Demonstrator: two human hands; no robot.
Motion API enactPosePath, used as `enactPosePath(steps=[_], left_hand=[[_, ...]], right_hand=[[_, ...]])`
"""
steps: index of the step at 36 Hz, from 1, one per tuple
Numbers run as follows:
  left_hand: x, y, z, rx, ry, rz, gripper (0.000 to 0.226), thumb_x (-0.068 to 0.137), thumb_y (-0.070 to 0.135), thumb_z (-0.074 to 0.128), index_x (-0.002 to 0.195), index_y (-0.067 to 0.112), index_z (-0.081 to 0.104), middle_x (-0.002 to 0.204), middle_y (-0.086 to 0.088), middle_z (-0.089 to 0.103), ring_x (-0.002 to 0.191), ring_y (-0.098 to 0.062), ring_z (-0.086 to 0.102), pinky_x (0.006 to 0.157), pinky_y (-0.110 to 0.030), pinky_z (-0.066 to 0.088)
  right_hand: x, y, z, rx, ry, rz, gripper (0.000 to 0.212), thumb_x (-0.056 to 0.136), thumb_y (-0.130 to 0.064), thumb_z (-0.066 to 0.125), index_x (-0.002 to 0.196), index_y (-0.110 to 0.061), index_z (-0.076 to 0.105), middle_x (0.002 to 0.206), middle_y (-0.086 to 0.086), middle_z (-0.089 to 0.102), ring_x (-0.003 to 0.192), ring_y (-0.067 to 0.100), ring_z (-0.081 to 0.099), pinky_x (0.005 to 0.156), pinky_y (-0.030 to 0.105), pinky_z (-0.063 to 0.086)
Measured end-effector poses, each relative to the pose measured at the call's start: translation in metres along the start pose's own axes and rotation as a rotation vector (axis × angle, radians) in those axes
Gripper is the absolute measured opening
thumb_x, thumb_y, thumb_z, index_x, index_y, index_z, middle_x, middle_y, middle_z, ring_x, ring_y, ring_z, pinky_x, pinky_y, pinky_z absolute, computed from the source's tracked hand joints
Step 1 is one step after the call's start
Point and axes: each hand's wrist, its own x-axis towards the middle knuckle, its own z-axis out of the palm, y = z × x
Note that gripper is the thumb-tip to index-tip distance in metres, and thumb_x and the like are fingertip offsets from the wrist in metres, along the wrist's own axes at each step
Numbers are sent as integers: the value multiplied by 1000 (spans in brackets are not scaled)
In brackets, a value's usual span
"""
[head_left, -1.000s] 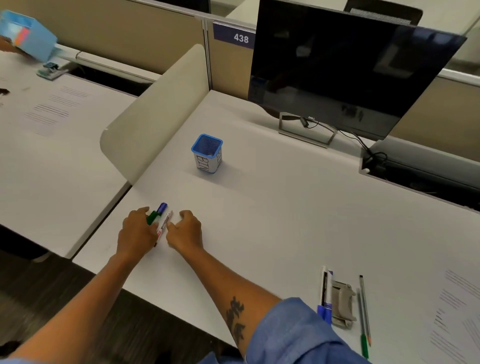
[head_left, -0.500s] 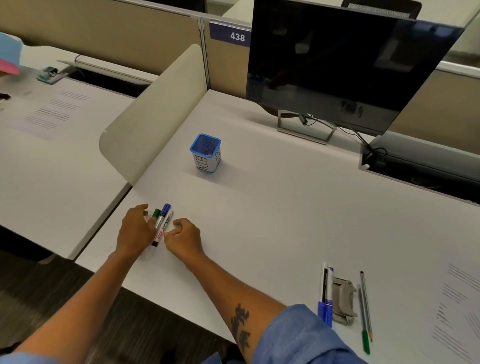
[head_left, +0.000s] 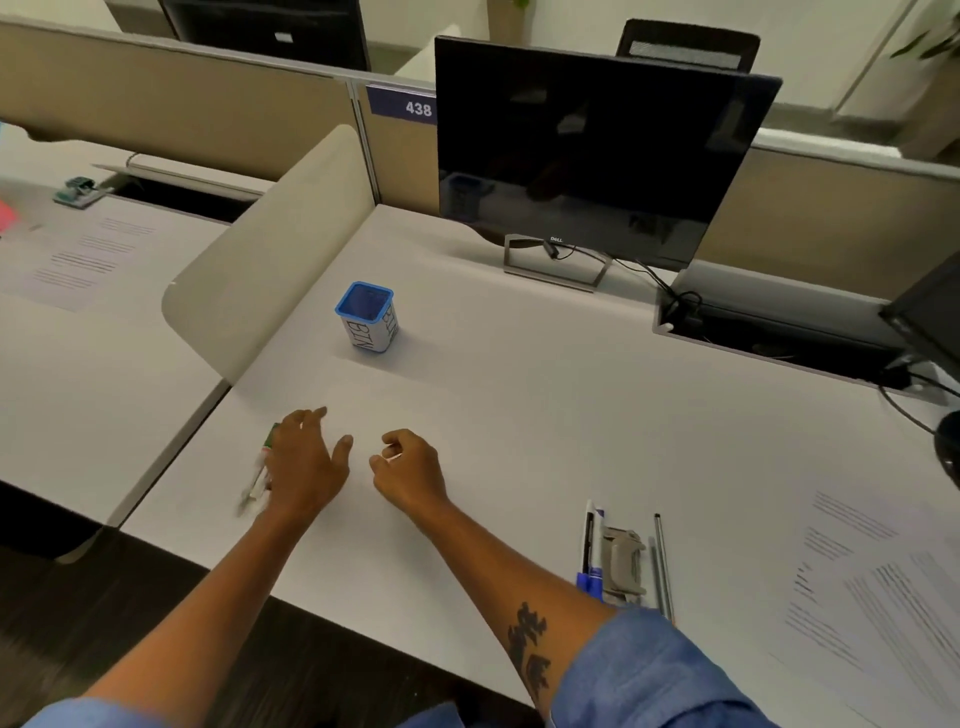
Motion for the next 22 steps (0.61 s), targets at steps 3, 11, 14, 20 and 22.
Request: enactPosePath(steps=[3, 11, 14, 20, 22], left_hand=[[-19, 32, 13, -75, -28, 43, 60, 95, 30, 72, 147, 6, 52, 151, -21, 50, 143, -39, 43, 116, -56, 37], [-82, 127, 46, -265, -173, 130, 56, 96, 21, 73, 146, 5, 53, 144, -20, 50, 120, -36, 63, 103, -43, 54], [-105, 158, 61, -279, -236, 150, 54, 97, 26, 71, 145, 7, 53, 140, -18, 53, 106, -30, 68, 88, -30, 52], [-143, 203, 94, -239, -332, 183, 51, 96, 32, 72, 140, 11, 57, 132, -11, 63, 105, -18, 65, 87, -23, 47], [-154, 214, 104, -220, -358, 182, 50, 95, 33, 73, 138, 11, 57, 131, -10, 64, 100, -13, 60, 86, -23, 46]], right_hand=[[-8, 10, -33, -16, 48, -14, 40, 95, -27, 74, 134, -20, 65, 128, 0, 69, 114, 17, 68, 96, 30, 56], [-40, 43, -123, -45, 160, -59, 37, 94, -25, 76, 130, -19, 68, 125, -2, 69, 112, 14, 68, 96, 31, 58], [-53, 61, -158, -64, 200, -67, 34, 93, -18, 75, 126, -19, 69, 124, -1, 69, 104, 10, 65, 92, 27, 57], [-79, 99, -219, -81, 278, -55, 29, 94, -15, 76, 122, -18, 70, 118, -2, 68, 98, 7, 62, 76, 11, 49], [-88, 113, -238, -94, 297, -35, 28, 93, -12, 77, 119, -18, 71, 115, -3, 68, 96, 8, 63, 72, 10, 47]])
